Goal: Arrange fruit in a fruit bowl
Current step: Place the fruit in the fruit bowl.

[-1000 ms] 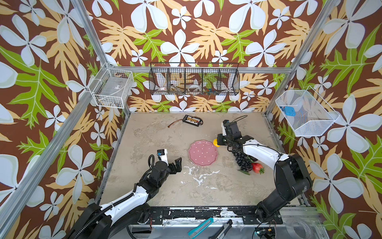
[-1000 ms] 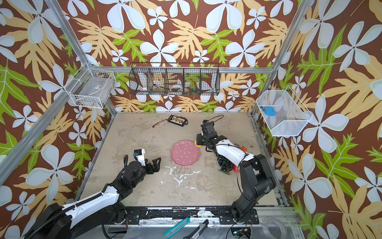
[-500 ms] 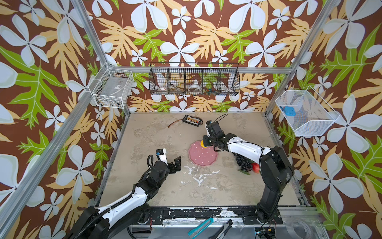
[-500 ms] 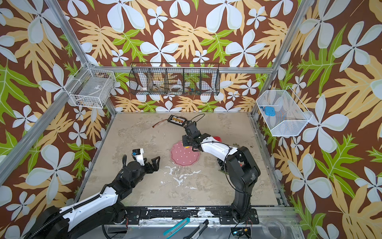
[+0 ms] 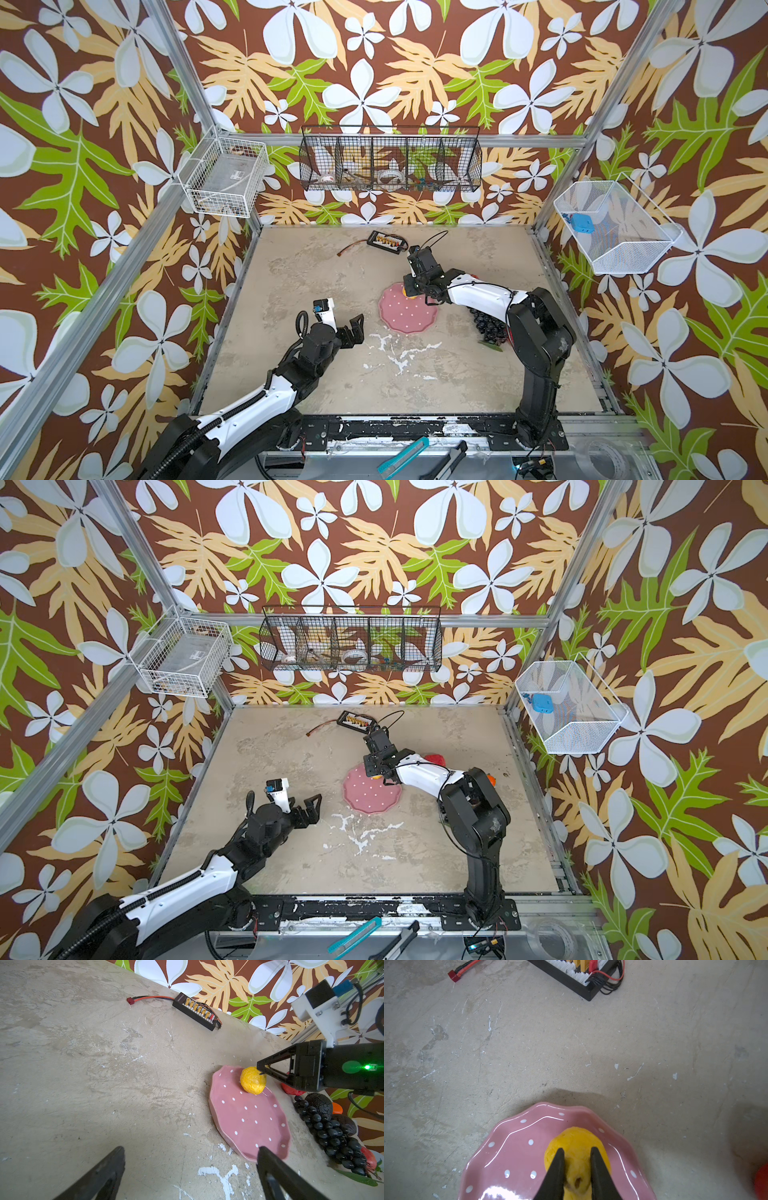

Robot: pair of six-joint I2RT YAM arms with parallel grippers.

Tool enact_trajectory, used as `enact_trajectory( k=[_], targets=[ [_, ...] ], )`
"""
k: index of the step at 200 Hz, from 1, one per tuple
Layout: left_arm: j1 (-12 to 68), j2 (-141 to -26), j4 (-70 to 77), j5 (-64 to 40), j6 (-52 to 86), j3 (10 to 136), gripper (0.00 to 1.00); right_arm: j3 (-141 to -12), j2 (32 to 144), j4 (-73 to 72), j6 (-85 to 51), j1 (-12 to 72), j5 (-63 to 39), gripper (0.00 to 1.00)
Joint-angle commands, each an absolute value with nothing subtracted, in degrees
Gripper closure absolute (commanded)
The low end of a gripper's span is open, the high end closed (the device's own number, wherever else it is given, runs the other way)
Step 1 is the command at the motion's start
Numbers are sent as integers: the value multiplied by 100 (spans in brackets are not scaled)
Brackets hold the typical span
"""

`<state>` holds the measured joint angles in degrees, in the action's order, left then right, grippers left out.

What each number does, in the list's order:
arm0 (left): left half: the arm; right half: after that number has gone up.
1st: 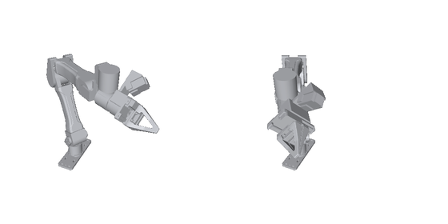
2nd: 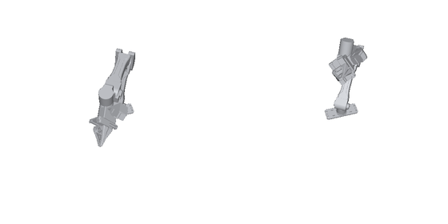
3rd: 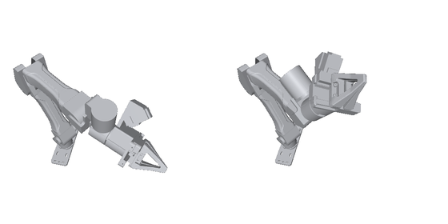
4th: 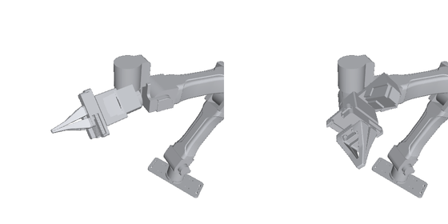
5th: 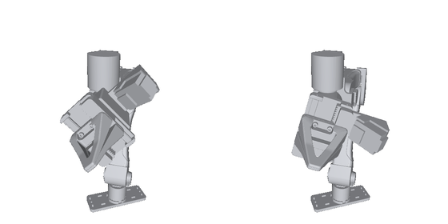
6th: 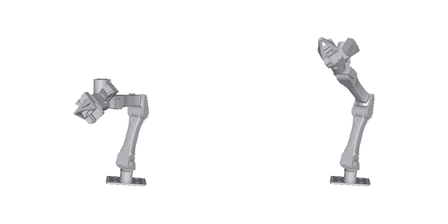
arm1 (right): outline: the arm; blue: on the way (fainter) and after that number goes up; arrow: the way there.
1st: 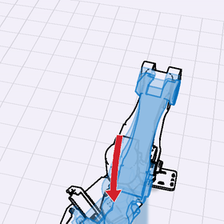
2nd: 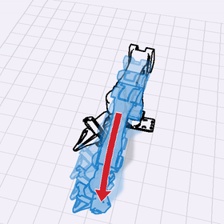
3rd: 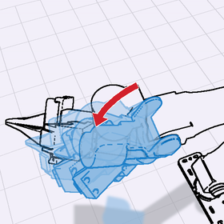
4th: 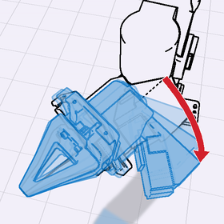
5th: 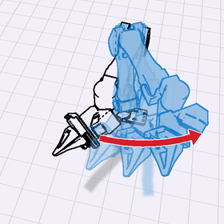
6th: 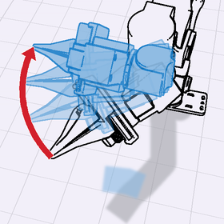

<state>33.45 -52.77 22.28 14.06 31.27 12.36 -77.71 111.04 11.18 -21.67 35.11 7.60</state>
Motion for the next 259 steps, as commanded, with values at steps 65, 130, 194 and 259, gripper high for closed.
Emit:
enact_trajectory(
  k=[65,130,194,259],
  targets=[
    [3349,-5381,2259,1396,3111,1291,0,-7769,11276,891,-2101,3513,956,74],
    [3349,-5371,2268,1389,3109,1291,0,-7871,11164,1046,-2143,3516,958,49],
    [3349,-5323,2259,1389,3111,1274,0,-8031,11010,1275,-2228,3516,808,37],
    [3349,-5177,2221,1397,3135,1259,0,-7699,10060,1848,-2610,2953,909,33]
  ],
)
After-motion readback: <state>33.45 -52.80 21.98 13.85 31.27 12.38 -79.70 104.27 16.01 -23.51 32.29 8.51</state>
